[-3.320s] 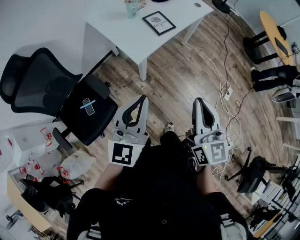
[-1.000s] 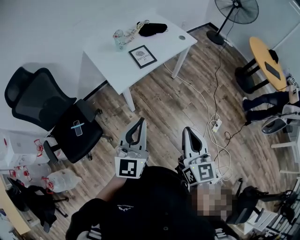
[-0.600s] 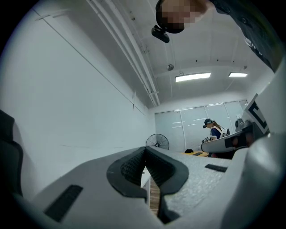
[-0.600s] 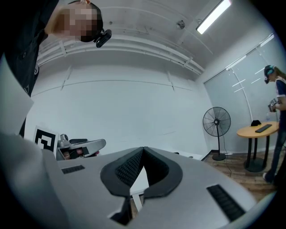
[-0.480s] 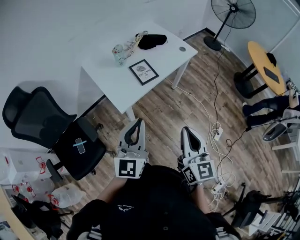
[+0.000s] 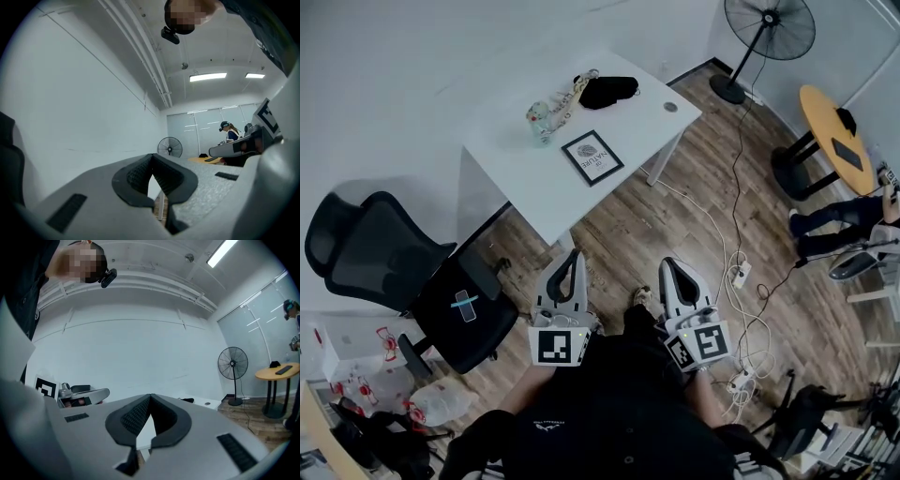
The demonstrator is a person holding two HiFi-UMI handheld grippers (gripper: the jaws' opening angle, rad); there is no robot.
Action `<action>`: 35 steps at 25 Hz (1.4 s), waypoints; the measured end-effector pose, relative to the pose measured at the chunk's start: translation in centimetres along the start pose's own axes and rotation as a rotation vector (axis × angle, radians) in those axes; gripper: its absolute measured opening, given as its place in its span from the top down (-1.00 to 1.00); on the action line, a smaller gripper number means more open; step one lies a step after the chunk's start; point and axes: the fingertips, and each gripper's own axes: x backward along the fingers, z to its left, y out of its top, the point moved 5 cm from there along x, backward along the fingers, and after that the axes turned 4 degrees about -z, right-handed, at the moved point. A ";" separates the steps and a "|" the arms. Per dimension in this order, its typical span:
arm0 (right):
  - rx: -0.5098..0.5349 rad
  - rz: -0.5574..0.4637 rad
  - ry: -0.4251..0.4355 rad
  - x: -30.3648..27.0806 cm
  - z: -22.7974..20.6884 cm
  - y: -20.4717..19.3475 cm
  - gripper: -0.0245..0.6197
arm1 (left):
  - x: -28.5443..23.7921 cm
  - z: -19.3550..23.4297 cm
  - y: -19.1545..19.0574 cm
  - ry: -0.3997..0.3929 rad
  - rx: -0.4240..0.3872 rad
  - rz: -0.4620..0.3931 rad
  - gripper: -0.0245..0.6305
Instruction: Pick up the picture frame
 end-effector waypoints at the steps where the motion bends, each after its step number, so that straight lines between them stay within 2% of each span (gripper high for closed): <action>1: -0.003 0.001 0.005 -0.4 -0.1 -0.1 0.93 | -0.2 0.2 -0.1 0.006 -0.003 0.002 0.91; 4: -0.010 0.004 0.033 -1.9 -0.6 -0.6 0.93 | -0.6 1.2 -0.7 0.041 -0.009 0.018 0.91; 7: -0.017 0.002 0.076 -3.9 -1.3 -1.0 0.93 | -1.3 2.0 -1.5 0.068 -0.053 0.024 0.91; 13: -0.024 -0.001 0.172 -9.6 -3.6 -0.8 0.93 | -5.2 3.5 -2.4 0.146 -0.082 0.037 0.91; 19: -0.039 0.017 0.229 -15.3 -8.3 0.0 0.93 | -11.4 3.5 -2.6 0.187 -0.094 0.020 0.91; 31: -0.046 0.067 0.395 -25.9 -17.2 1.6 0.93 | -22.7 3.6 -3.8 0.355 -0.098 0.024 0.91; 35: -0.053 0.068 0.455 -28.6 -19.5 1.9 0.93 | -25.2 3.3 -4.3 0.414 -0.124 0.020 0.91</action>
